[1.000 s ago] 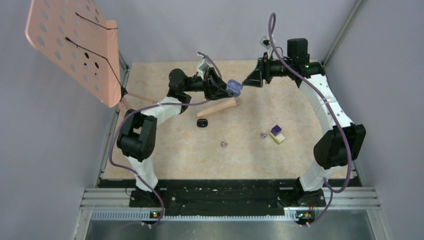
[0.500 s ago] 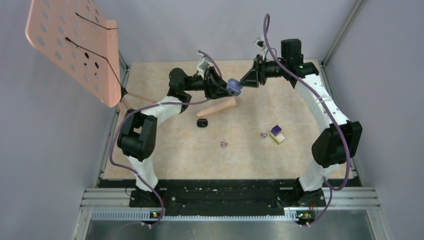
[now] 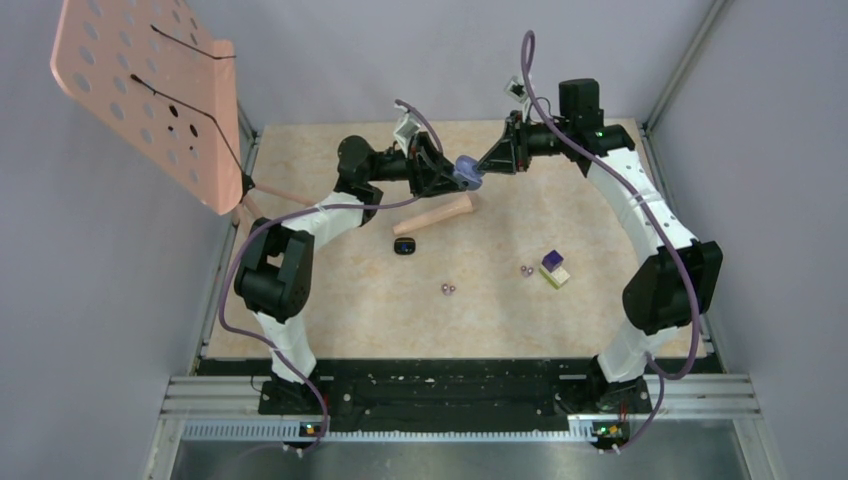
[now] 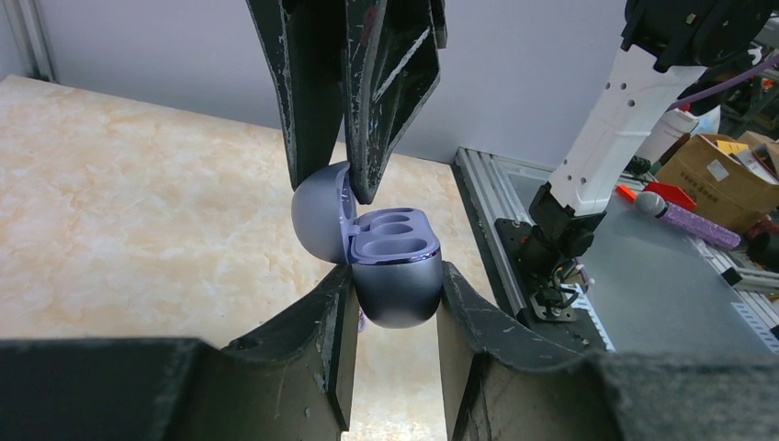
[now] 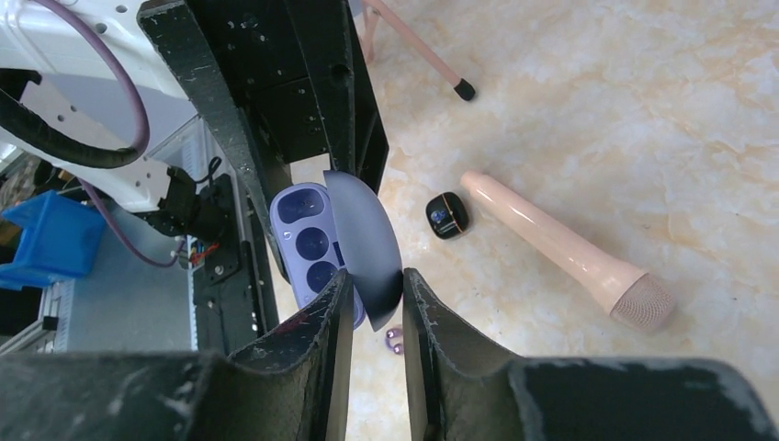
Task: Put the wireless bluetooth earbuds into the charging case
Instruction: Adjust the charging case.
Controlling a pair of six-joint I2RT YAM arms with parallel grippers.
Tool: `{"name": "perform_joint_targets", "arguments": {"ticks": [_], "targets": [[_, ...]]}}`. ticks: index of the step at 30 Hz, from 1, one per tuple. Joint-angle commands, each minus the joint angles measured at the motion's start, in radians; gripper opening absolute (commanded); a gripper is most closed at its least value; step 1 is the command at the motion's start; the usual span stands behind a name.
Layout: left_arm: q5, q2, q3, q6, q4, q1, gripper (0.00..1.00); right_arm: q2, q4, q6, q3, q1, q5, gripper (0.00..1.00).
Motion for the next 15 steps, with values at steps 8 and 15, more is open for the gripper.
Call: {"name": "perform_joint_targets", "arguments": {"ticks": [8,15], "targets": [[-0.085,-0.004,0.021,0.017,-0.061,0.0,0.31,-0.021,-0.04,-0.148,0.084,0.041,0.115,0.0],[-0.134,-0.018,0.006,0.091,-0.189,0.0,0.54,-0.092,-0.087,-0.421,0.082,0.119,0.34,0.0]]}}
